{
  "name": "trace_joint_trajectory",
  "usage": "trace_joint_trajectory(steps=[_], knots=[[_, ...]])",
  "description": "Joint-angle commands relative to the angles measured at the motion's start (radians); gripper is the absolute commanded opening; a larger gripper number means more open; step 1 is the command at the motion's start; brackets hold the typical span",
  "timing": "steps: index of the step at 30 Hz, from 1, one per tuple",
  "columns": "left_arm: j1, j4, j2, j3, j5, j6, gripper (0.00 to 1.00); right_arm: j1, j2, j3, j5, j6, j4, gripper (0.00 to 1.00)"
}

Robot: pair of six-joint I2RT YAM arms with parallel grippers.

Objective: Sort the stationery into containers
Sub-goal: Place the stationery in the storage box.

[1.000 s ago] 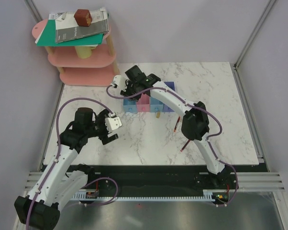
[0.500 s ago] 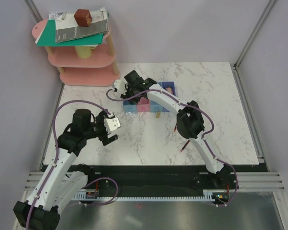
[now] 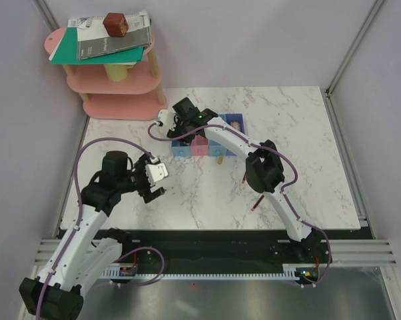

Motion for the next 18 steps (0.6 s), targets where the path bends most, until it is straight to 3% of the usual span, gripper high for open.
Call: trace_joint_trajectory(steps=[1, 8, 13, 18], knots=[[0.006, 0.025, 0.001, 0.018, 0.041, -0.034, 0.94, -0.005, -0.066, 0.034, 0.045, -0.013, 0.035, 0.62], [0.004, 0.085, 0.084, 0.043, 0.027, -0.088, 0.94, -0.048, -0.245, -0.030, 0.126, 0.031, 0.054, 0.80], [-0.034, 0.241, 0.234, 0.063, -0.052, -0.197, 0.90, -0.144, -0.464, -0.268, 0.133, 0.068, 0.040, 0.84], [-0.200, 0.389, 0.338, 0.043, -0.233, -0.168, 0.89, -0.261, -0.632, -0.542, 0.096, 0.096, -0.017, 0.84]])
